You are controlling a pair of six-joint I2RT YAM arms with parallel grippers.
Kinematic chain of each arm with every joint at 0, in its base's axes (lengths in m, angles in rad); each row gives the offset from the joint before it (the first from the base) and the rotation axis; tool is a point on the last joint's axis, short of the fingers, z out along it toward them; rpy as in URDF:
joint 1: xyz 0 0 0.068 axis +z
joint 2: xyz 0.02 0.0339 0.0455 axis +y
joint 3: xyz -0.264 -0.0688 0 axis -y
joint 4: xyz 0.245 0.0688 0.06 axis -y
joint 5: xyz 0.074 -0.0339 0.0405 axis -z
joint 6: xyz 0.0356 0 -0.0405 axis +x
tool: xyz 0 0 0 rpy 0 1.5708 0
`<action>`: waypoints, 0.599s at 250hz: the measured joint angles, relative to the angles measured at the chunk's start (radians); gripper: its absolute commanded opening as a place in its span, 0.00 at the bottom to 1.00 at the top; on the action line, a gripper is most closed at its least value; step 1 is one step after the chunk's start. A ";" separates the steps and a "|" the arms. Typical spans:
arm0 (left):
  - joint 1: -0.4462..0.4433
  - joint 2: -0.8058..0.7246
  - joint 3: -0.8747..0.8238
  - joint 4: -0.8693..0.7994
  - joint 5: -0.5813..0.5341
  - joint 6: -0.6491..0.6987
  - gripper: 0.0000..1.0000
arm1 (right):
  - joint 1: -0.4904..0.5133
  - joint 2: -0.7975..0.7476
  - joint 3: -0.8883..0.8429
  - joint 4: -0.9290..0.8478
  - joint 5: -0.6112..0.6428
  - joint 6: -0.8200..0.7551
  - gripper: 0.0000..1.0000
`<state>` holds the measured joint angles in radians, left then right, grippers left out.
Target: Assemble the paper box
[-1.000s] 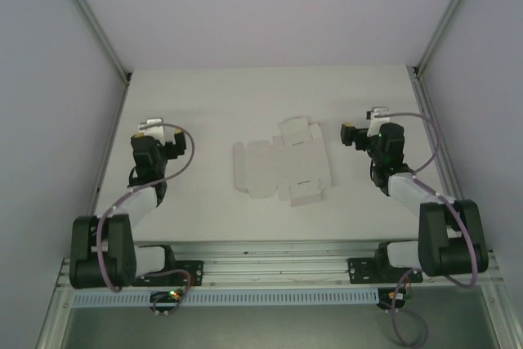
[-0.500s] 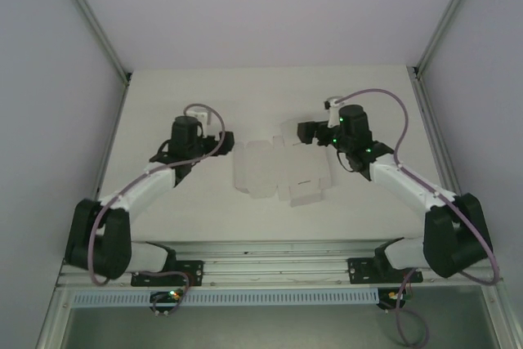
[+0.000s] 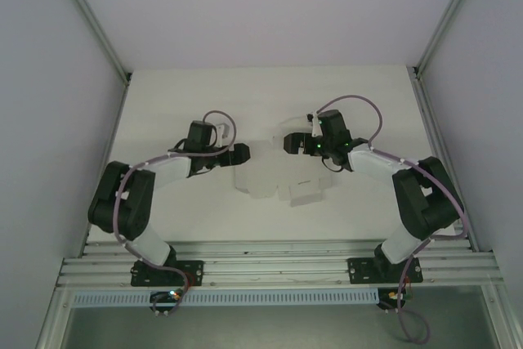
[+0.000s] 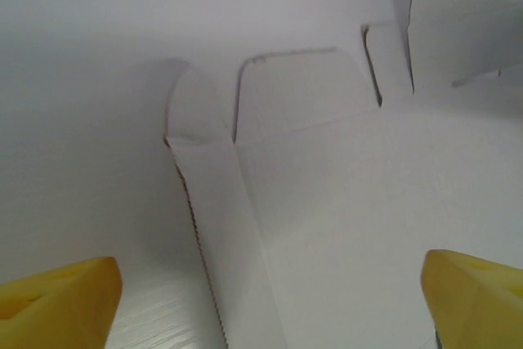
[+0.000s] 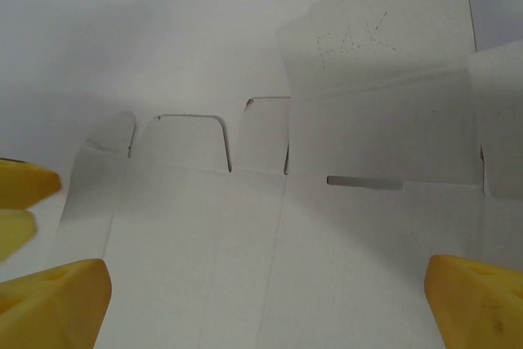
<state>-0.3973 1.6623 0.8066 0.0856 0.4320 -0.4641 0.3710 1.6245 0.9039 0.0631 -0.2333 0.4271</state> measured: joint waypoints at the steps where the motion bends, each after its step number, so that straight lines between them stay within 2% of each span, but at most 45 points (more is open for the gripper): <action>1: 0.000 0.002 0.000 0.001 0.001 0.000 0.90 | 0.000 0.000 0.000 0.000 0.000 0.000 1.00; 103: -0.048 0.084 0.011 0.102 0.111 -0.056 0.74 | -0.029 0.087 -0.053 0.040 -0.004 0.038 1.00; 144: -0.053 0.106 0.027 0.125 0.124 -0.077 0.49 | -0.036 0.111 -0.059 0.091 -0.014 0.054 1.00; 150: -0.053 0.106 0.028 0.127 0.126 -0.084 0.42 | -0.036 0.113 -0.060 0.095 -0.014 0.056 1.00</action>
<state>-0.4507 1.7683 0.8349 0.2123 0.5575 -0.5476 0.3347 1.7370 0.8436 0.1581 -0.2474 0.4828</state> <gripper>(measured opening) 0.532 0.995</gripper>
